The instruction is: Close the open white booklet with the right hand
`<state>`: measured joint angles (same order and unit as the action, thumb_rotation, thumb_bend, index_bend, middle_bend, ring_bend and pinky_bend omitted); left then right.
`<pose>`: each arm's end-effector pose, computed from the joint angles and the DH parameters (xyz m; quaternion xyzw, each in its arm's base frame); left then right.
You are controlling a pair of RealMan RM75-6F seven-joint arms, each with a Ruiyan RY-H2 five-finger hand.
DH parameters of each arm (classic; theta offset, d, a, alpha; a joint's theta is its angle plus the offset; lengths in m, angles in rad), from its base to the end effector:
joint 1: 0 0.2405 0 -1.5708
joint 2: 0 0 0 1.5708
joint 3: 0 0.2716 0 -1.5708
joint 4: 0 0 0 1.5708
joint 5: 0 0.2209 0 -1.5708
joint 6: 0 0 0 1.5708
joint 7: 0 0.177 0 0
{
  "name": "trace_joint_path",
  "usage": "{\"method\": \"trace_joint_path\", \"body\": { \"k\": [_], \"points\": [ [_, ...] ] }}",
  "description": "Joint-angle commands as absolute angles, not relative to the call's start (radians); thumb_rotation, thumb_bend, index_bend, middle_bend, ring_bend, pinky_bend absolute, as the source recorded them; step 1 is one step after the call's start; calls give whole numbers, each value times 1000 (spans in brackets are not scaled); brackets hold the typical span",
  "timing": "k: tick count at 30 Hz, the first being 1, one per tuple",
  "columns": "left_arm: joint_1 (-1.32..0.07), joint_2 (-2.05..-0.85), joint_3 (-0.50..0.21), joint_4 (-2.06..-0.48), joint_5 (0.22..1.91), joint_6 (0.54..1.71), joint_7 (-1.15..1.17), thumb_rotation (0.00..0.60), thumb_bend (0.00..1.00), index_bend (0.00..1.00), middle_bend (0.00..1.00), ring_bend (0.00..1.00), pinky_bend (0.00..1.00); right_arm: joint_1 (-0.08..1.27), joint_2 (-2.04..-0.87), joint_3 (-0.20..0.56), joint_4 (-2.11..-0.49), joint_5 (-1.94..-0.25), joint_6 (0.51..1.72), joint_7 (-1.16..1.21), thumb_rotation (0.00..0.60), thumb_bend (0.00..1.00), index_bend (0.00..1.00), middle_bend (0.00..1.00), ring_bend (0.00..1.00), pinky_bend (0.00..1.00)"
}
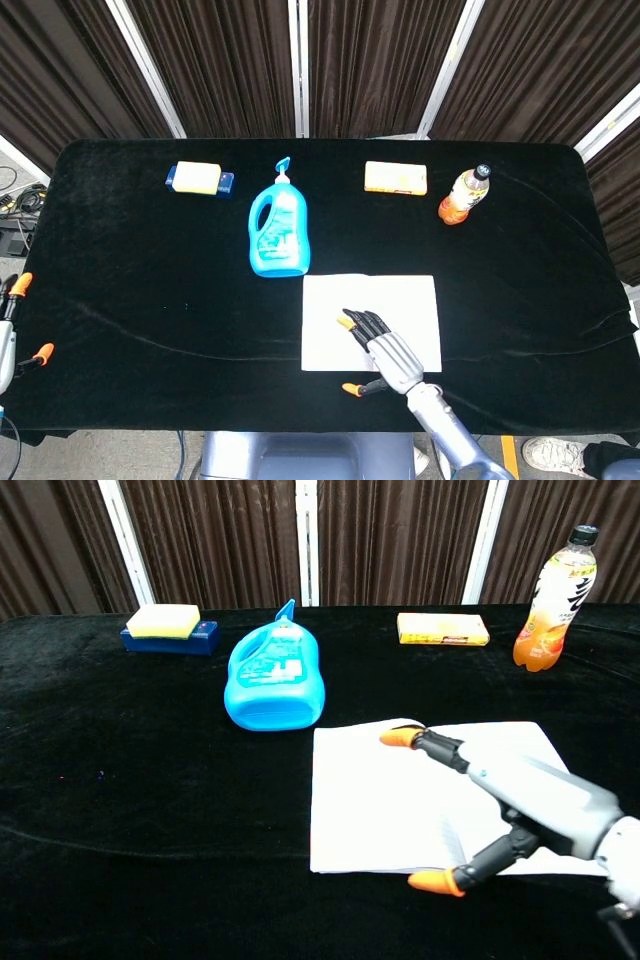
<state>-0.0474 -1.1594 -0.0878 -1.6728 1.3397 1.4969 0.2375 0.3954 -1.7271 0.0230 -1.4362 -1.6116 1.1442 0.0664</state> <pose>-0.3428 0.2084 0.1532 -0.5584 -0.3865 -0.3159 0.6626 -0.1716 -0.2533 -0.0920 0.6843 -0.4772 0.4785 0.2739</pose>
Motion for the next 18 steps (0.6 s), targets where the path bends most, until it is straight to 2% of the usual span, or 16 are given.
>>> {"method": "trace_joint_path", "body": {
  "k": [1,18],
  "points": [
    [-48,-1152,-92,-1676,1329,1492,231,600,213,0,0,0,0,404,-1777,32,-1386,-1588,1140,48,600,44,0,0,0,0],
    [-52,-1125,-98,-1688,1294,1469,212,600,216,0,0,0,0,426,-1912,46,-1209,-1524,1116,11,600,49,0,0,0,0]
  ]
}}
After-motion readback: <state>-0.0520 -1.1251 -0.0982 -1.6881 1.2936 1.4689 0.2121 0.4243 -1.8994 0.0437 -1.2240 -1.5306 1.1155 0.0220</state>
